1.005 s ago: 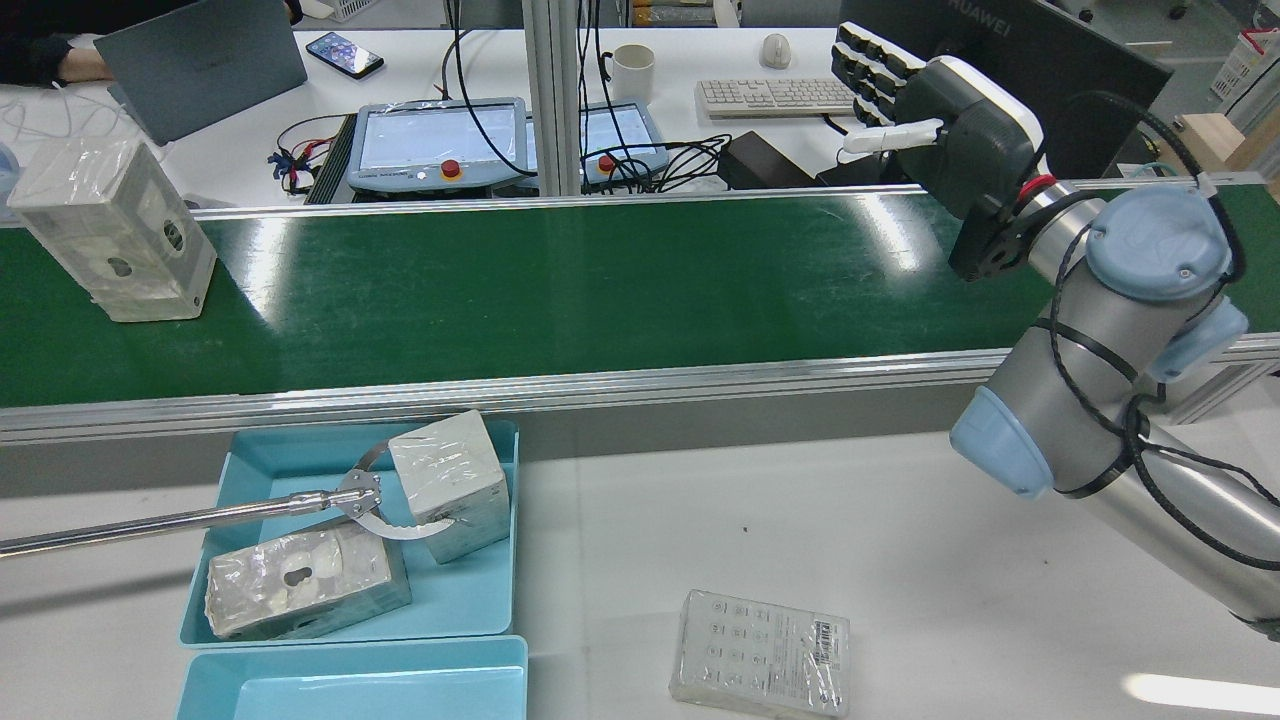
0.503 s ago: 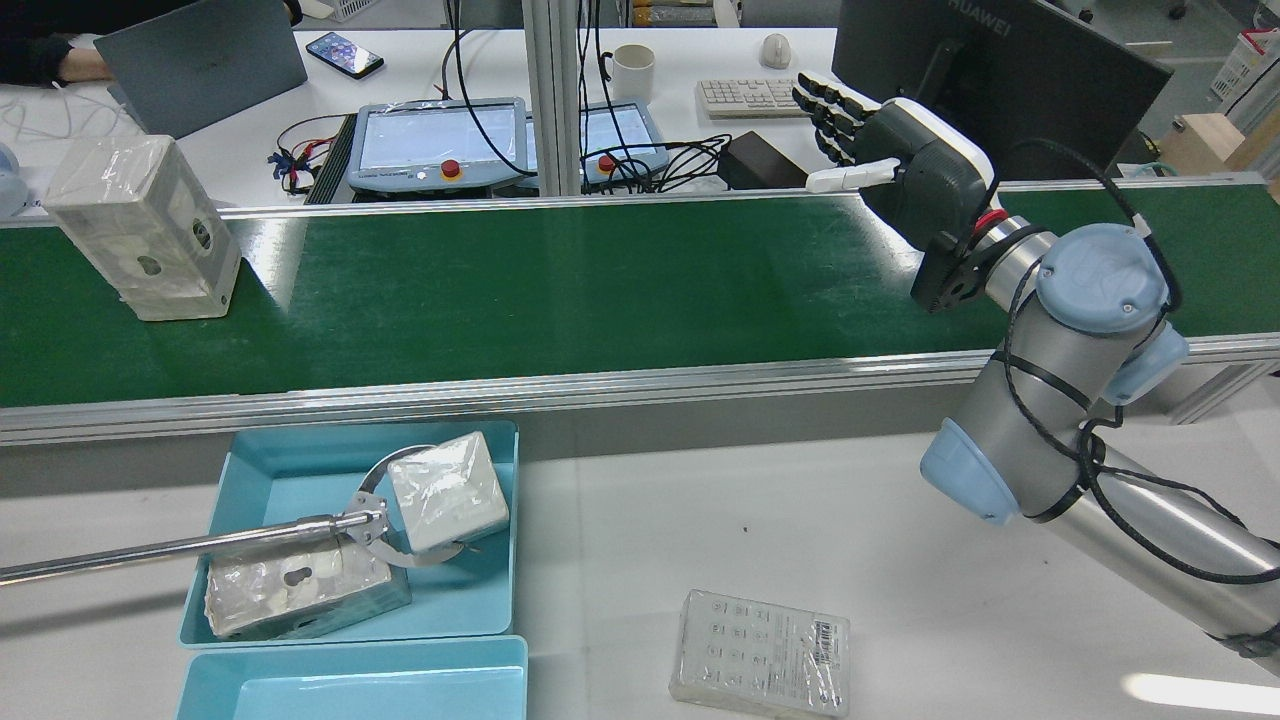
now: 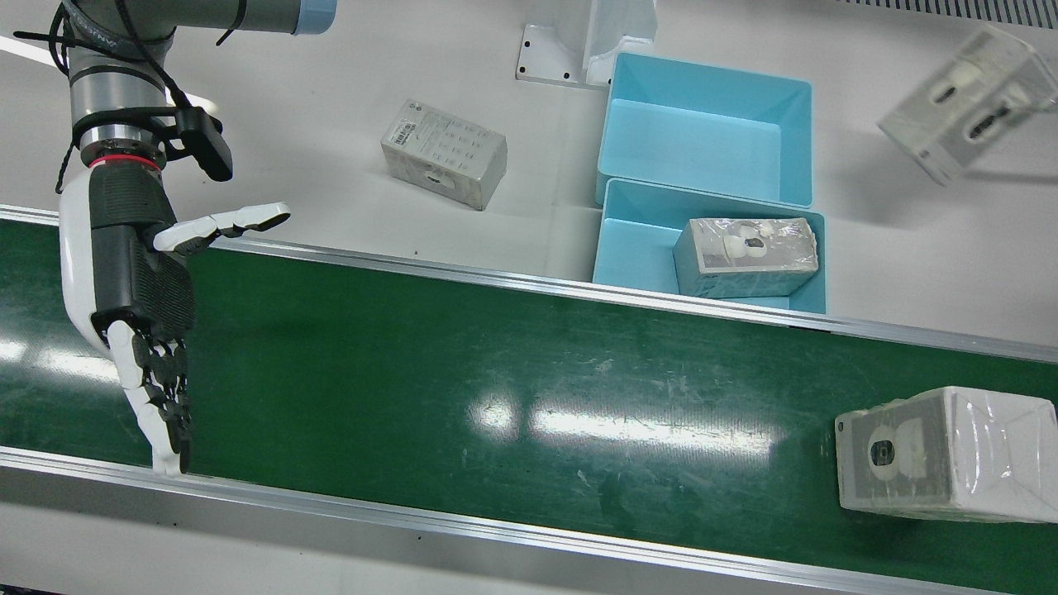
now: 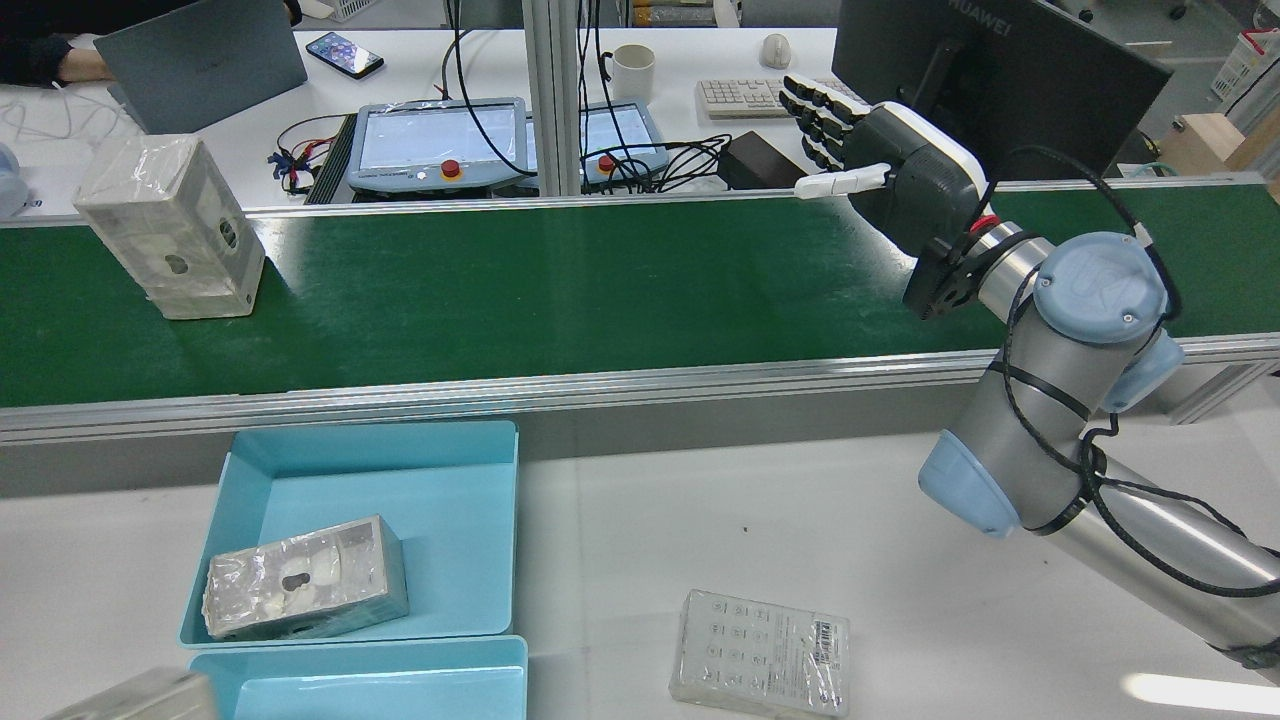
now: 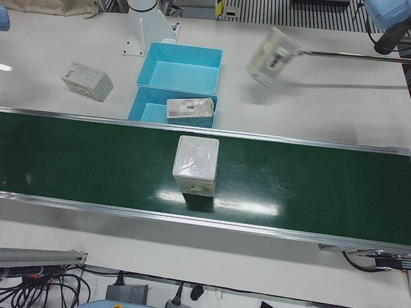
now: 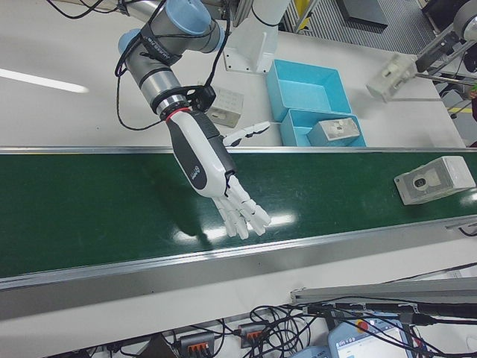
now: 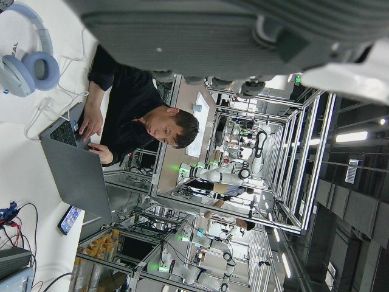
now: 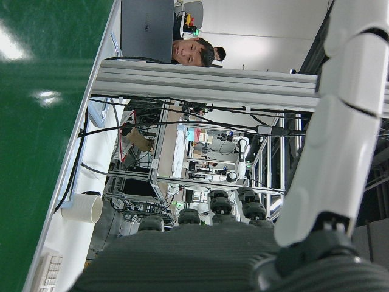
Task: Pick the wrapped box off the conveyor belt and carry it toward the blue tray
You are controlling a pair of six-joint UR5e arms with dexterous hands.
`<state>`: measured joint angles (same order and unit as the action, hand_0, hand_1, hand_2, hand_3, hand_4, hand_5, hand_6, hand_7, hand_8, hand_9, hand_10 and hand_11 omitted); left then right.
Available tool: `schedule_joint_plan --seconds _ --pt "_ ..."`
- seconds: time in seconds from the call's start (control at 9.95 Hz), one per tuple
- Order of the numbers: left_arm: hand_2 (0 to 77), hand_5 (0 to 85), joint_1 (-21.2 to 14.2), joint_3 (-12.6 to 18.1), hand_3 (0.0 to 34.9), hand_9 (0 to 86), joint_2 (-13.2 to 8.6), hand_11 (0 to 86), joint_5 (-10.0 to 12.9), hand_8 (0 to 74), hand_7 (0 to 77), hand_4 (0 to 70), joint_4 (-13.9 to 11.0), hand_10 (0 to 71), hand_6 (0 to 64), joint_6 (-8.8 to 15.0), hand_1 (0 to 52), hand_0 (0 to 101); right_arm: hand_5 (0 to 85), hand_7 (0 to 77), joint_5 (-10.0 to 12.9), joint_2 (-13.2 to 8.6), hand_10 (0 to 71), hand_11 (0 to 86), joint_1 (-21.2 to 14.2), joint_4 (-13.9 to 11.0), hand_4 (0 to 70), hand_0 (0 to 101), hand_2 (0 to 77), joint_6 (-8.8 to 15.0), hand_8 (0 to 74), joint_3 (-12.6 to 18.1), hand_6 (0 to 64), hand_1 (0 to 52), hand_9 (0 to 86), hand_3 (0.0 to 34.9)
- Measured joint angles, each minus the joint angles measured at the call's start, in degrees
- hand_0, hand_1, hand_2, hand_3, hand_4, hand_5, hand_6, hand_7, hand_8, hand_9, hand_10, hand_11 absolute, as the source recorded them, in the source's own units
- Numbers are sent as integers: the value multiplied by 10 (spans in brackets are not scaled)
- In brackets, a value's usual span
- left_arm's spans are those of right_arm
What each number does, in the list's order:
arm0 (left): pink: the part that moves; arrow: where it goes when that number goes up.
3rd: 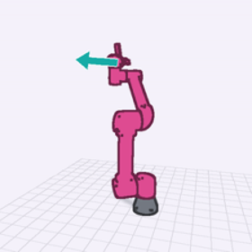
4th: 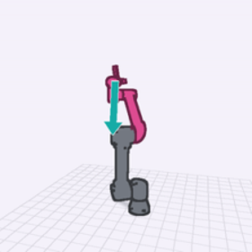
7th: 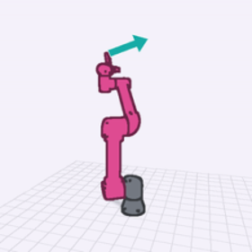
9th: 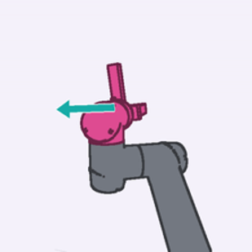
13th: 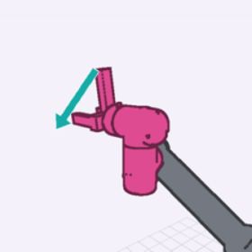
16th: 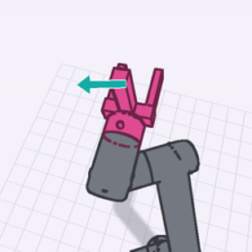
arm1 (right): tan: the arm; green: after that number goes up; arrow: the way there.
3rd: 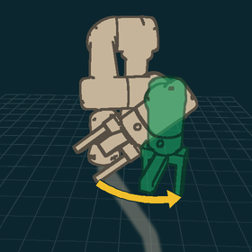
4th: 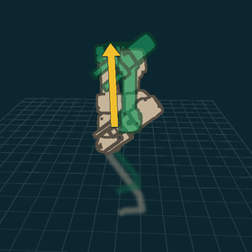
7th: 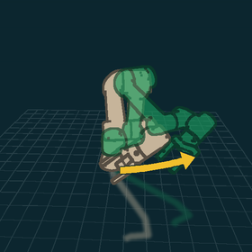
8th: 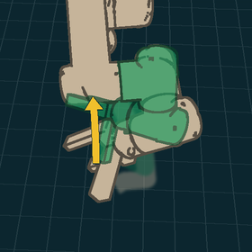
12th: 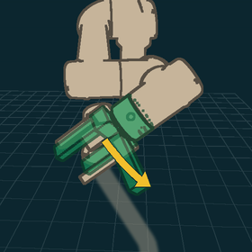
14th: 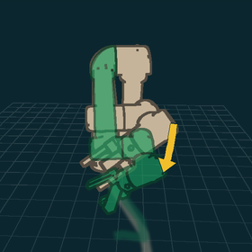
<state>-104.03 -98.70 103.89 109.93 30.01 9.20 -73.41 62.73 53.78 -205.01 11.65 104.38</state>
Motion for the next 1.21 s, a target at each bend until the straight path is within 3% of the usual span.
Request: schedule_joint_plan --seconds 0.5,0.6,1.21 --pt "5 11 0 0 0 0 0 0 0 0 5 0 0 0 0 0 0 0 87 5 -1 1 0 16 -2 -1 27 448 82 1 11 3 0 93 16 96" --pt "5 11 0 0 0 0 0 0 0 0 0 0 0 5 0 0 0 0 87 5 0 4 0 16 -3 -1 27 449 82 1 16 3 0 115 11 100" --pt "5 11 0 0 0 0 0 0 0 0 5 0 0 0 0 0 0 0 76 5 -4 9 0 11 1 -1 27 460 93 4 16 18 0 125 11 88"
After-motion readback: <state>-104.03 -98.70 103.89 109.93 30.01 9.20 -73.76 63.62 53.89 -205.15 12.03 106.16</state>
